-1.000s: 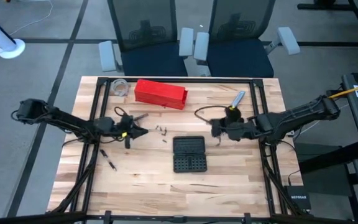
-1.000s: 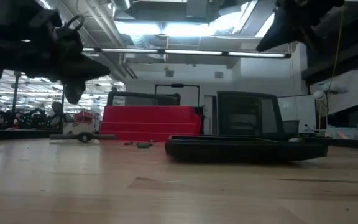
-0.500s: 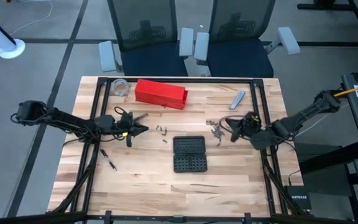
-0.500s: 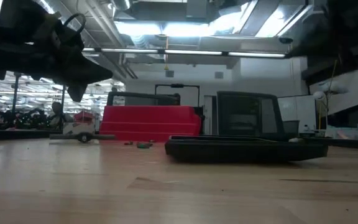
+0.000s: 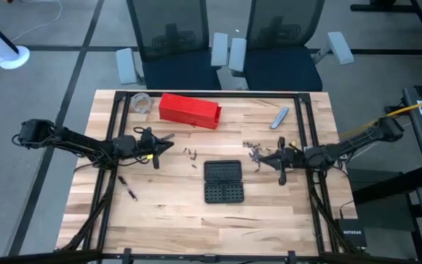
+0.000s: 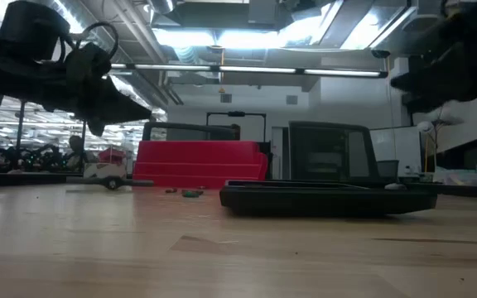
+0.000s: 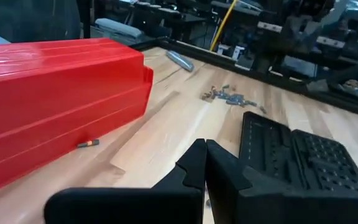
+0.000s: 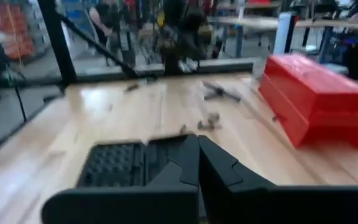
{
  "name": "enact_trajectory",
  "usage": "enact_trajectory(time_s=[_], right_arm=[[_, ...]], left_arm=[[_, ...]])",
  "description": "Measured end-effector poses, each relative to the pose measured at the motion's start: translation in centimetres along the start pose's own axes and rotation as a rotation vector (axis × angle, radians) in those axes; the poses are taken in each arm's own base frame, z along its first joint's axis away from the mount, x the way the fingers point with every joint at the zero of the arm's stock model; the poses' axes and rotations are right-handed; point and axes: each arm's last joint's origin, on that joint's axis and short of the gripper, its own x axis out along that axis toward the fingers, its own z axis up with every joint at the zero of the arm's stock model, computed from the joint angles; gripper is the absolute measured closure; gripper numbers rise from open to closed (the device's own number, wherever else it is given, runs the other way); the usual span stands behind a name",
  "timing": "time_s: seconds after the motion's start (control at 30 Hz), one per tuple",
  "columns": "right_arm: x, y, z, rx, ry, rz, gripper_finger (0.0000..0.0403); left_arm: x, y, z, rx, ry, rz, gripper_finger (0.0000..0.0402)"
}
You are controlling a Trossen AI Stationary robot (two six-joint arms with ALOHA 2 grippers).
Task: Prefit tool cases
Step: Return to Home Position
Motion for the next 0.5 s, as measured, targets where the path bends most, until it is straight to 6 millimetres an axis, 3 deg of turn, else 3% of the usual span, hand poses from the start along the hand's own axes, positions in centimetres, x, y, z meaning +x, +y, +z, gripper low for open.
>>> enact_trajectory(time_s=[0.13,0.33,0.5], right_arm=[[0.3,-1.4,-0.9,-0.049,0.091,-0.131,0.0398],[-0.3,-3.9,-2.1,-0.169,0.226,-0.608,0.0384],[-0.5,-4.5,-2.4,-0.173,0.254,-0.707,0.0382]], left_arm=[[0.0,0.2,-0.8,0.02,0.084,0.024,0.0401],[-0.3,0.7,-2.3,0.066,0.24,0.069,0.0401],[-0.7,1.2,-3.5,0.103,0.369,0.107,0.0401]])
